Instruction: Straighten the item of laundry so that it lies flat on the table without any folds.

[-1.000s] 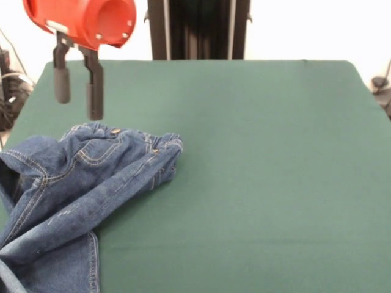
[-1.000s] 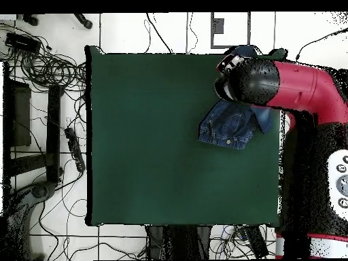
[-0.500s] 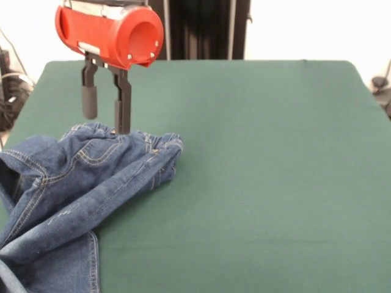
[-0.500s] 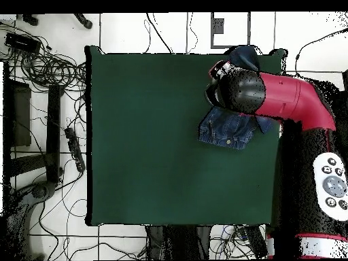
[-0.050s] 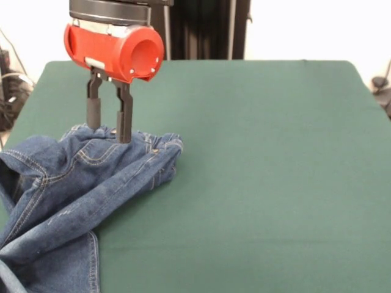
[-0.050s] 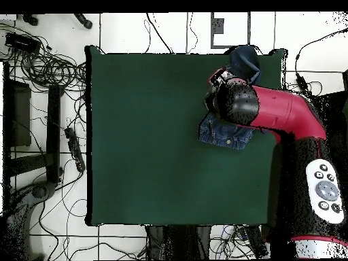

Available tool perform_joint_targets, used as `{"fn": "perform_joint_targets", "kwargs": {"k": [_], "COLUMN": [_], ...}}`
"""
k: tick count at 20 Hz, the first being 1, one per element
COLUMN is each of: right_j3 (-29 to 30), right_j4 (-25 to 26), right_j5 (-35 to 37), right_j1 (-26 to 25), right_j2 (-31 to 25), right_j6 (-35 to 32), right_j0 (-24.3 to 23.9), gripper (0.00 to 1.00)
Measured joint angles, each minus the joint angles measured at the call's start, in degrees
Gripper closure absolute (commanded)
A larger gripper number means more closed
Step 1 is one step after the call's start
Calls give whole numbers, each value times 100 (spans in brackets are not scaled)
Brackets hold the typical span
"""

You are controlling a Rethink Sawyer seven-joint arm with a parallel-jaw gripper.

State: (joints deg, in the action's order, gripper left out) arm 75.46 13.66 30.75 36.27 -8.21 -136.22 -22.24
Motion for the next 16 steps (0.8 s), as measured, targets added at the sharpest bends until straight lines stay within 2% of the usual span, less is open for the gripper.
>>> {"fn": "perform_joint_targets", "kwargs": {"k": [9,16], "right_j3": [413,854], "right_j4": [-117,-443], "right_j5": [-410,-894], "right_j1": [7,-1], "right_j2": [332,458], "right_j6": [-23,-45], "right_j0": [309,491], "gripper": [0,0]}}
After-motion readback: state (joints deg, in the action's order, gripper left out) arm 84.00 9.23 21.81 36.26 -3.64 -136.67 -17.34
